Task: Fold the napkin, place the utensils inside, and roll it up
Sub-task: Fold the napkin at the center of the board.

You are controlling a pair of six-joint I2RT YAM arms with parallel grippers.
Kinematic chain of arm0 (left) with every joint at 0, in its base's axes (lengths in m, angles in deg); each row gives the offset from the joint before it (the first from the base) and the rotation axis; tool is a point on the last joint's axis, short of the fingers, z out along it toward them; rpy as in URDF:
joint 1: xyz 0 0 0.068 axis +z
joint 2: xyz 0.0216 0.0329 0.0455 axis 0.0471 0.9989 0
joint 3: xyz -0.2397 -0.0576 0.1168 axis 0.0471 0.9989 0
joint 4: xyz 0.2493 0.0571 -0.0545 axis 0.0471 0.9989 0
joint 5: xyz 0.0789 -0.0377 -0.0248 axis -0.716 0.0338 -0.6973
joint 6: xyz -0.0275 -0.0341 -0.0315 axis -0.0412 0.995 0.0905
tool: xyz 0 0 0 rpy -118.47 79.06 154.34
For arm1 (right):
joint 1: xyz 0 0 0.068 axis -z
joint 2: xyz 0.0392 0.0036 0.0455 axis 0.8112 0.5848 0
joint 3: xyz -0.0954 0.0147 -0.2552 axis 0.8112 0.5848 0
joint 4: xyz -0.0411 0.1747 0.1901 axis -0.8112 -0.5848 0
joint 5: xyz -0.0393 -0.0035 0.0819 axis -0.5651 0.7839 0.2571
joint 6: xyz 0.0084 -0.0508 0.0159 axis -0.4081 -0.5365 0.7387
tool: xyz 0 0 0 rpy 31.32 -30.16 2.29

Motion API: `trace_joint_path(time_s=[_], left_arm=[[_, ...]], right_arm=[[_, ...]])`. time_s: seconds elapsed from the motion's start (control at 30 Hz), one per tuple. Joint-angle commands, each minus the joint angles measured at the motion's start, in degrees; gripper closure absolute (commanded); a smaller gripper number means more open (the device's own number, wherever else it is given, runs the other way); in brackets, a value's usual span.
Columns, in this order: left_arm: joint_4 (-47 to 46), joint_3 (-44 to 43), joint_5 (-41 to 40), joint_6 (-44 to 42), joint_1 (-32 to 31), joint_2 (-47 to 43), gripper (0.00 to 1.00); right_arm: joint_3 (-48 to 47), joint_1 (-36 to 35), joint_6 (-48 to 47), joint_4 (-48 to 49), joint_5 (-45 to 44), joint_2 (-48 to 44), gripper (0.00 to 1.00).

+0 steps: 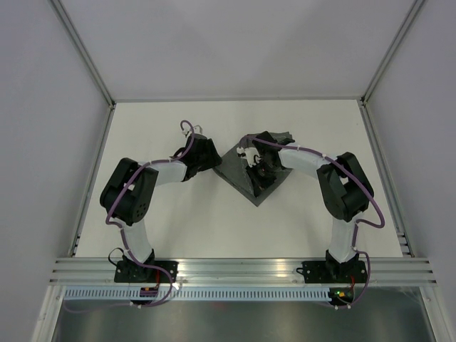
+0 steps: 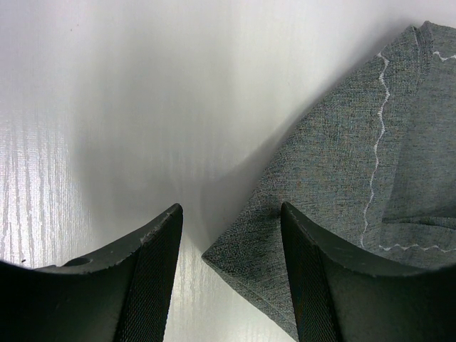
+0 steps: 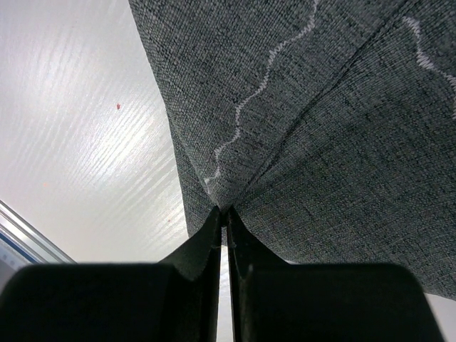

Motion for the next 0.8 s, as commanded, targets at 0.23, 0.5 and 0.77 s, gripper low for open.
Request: trace_joint_path(time_s=[0.23,0.5,0.77], left_arm=[[-0.4,-2.3,0.8,-0.4,0.4,0.3,0.37],[0.2,-2.2,0.7,-0.9,0.6,-1.6,0.37],[1.4,-2.6,0.7,-1.7,0.9,-3.1,0.37]], right_arm=[[1.0,0.0,-0.9,-0.7,-3.1,0.6,0.92],[-2.8,0.0,-1.7,-3.1,-2.4,-2.7,0.7],[-8.4,0.0,-3.3,-8.0,-1.7,-5.2,0.6]])
